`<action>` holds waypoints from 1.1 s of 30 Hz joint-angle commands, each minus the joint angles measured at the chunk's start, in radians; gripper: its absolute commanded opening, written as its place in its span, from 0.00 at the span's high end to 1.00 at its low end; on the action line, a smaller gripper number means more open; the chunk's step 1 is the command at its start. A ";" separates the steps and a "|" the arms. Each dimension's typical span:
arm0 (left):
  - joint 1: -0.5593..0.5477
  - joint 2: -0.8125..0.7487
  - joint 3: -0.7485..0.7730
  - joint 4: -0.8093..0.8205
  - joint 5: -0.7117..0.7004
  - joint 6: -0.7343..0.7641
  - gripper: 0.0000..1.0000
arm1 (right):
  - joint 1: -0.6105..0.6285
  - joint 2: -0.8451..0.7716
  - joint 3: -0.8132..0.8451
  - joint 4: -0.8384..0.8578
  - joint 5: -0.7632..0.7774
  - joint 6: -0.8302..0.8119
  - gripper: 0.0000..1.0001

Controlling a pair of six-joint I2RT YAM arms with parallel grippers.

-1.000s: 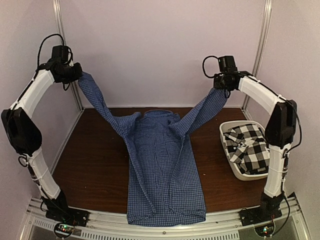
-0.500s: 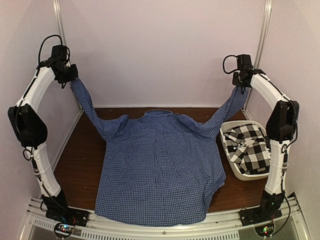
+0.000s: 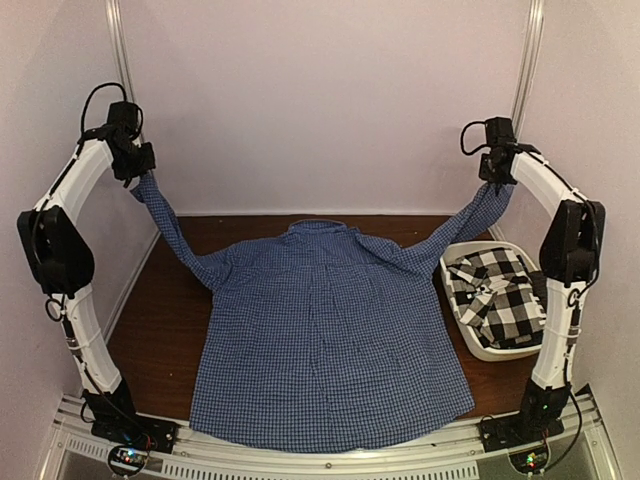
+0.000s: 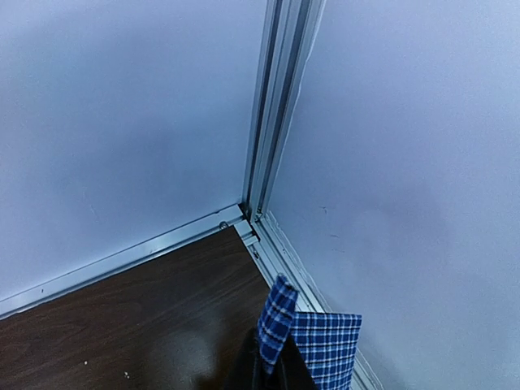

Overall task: Fold and stack the long sleeve shirts
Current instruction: Flatten out the square-folded shirt at the center of the board.

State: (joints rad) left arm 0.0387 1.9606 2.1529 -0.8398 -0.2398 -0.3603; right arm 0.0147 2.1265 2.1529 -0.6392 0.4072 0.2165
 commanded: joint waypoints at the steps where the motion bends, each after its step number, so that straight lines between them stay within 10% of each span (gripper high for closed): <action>1: 0.010 -0.038 -0.047 0.025 0.005 0.004 1.00 | 0.012 -0.074 -0.052 0.023 -0.047 0.016 0.84; 11: -0.044 -0.090 -0.177 0.055 0.082 0.016 0.53 | 0.186 -0.112 -0.198 0.070 -0.160 -0.067 0.38; 23: -0.265 -0.033 -0.454 0.288 0.362 -0.105 0.62 | 0.276 0.126 -0.122 0.096 -0.510 0.018 0.73; 33: -0.289 0.080 -0.577 0.401 0.468 -0.144 0.67 | 0.328 0.171 -0.265 0.158 -0.622 0.103 0.83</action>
State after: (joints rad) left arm -0.2504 2.0232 1.6123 -0.5308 0.1699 -0.4782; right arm 0.3031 2.3249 1.9499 -0.5262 -0.1623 0.2703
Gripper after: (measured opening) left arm 0.331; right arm 0.178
